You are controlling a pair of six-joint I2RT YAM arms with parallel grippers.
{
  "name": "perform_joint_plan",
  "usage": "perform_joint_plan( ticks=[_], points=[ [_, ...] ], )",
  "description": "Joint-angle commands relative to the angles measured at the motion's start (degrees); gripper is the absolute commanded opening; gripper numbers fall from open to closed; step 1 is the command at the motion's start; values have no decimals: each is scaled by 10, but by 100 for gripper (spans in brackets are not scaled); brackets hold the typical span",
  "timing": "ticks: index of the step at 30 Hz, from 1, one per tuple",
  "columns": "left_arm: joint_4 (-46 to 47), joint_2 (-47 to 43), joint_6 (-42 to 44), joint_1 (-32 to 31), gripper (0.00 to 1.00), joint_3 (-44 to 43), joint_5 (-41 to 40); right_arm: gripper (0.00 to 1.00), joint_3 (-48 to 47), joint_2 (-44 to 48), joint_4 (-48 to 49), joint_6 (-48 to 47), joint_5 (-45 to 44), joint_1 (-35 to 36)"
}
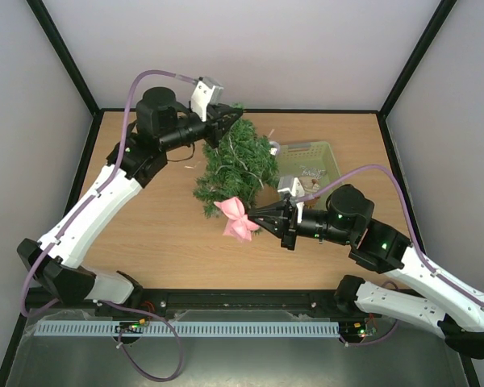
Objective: Decorate the small christmas tree
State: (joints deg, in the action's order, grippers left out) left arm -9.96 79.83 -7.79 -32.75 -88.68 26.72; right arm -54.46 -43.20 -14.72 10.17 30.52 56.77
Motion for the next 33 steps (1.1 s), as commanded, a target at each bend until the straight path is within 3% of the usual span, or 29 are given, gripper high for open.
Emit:
perform_joint_plan(
  ticks=[1,33],
  points=[
    [54,-40,18,11,2,-23,-86,2,-6,3,2,-12,-21,3],
    [51,-73,17,25,2,33,-180,2,-15,-14,-26,-32,-98,3]
  ],
)
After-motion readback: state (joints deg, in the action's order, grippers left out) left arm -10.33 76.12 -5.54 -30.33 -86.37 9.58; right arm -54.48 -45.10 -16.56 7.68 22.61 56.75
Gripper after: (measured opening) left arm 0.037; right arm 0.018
